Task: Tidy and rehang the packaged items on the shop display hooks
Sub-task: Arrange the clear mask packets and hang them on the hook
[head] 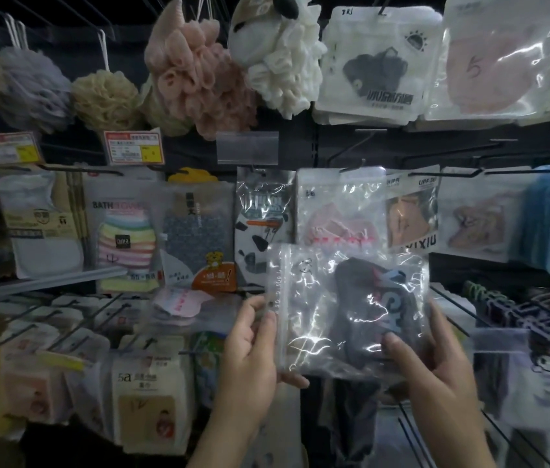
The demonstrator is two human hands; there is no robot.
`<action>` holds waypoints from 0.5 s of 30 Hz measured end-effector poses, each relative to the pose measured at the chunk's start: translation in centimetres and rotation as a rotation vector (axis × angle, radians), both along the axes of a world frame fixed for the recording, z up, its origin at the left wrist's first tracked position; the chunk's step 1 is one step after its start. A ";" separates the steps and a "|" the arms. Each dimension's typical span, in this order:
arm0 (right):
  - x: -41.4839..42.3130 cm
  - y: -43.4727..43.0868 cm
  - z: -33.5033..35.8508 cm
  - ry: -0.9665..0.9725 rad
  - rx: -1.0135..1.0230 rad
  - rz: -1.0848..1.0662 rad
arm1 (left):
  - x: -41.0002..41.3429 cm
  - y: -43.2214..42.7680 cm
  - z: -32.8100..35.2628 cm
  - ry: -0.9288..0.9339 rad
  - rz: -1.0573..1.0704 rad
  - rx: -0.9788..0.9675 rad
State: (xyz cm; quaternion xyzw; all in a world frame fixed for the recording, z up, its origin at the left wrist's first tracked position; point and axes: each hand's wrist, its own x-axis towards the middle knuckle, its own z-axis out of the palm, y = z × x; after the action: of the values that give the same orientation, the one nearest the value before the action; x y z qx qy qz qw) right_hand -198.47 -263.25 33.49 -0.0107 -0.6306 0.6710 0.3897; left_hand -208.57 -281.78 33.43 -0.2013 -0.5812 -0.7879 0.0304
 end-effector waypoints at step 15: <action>-0.5 -1.0 -1.3 -0.021 0.078 -0.163 | 1.3 1.1 0.8 0.029 0.209 -0.001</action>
State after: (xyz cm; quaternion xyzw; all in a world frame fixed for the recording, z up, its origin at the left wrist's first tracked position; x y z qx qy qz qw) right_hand -198.93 -264.26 32.18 -0.0540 -0.6575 0.6117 0.4365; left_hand -207.27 -280.64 34.21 -0.1509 -0.5990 -0.7771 0.1207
